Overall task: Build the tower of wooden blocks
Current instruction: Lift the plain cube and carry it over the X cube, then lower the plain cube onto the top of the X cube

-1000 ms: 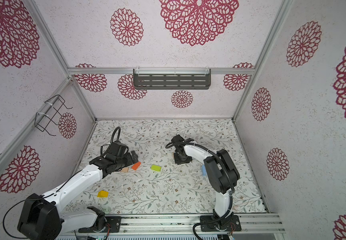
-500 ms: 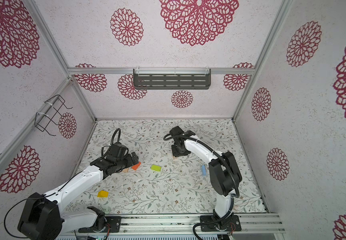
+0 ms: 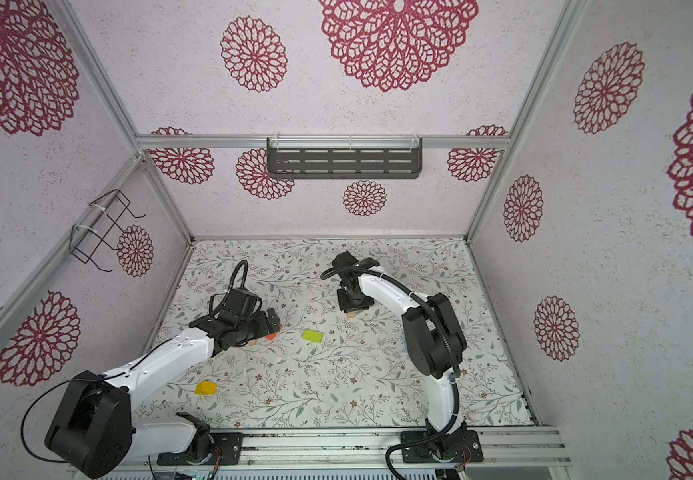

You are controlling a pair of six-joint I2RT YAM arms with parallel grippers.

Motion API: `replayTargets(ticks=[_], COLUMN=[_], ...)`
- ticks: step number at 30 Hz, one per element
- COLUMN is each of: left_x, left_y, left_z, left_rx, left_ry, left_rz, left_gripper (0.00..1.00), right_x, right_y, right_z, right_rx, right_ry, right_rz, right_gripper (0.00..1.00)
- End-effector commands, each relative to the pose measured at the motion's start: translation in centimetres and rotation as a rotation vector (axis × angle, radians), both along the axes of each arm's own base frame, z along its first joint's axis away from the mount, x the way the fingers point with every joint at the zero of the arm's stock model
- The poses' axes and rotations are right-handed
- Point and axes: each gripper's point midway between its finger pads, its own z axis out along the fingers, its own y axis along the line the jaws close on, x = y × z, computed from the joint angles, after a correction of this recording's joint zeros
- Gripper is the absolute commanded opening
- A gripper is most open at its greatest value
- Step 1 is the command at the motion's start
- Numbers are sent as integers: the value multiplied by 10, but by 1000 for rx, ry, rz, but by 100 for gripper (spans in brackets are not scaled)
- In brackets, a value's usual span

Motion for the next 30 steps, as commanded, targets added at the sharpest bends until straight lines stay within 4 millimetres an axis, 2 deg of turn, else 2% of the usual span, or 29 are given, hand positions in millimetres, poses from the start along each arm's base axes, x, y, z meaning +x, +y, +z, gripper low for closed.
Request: replayTargets(ticks=[1, 11, 30], left_x=[4, 4, 4], left_y=[0, -1, -3], left_z=[1, -1, 0], left_rx=[-5, -11, -15], left_ry=[-20, -15, -11], left_rz=[-5, -11, -16], left_gripper=[97, 97, 97], right_x=[0, 2, 8], right_y=[5, 11, 7], right_z=[8, 1, -3], right_rx=[4, -2, -39], right_ry=[-4, 8, 3], right_rz=[-6, 5, 3], right_gripper=[35, 36, 37])
